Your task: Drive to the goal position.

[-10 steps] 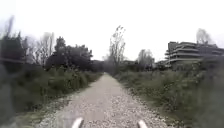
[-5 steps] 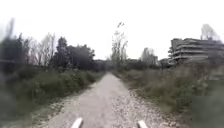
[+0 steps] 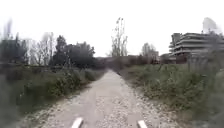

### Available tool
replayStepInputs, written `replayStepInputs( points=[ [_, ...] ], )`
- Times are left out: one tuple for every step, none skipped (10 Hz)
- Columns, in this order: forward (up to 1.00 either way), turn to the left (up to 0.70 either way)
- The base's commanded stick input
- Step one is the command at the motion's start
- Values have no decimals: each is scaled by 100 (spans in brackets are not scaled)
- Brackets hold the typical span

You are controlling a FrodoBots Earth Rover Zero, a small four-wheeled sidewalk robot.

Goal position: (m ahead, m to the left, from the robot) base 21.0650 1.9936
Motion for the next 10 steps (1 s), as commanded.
replayStepInputs(
  points=[
    [70,0],
    [70,-3],
    [70,-10],
    [70,-30],
    [70,-35],
    [70,-30],
    [70,-7],
    [70,-4],
    [70,-4],
    [70,-4]
  ],
)
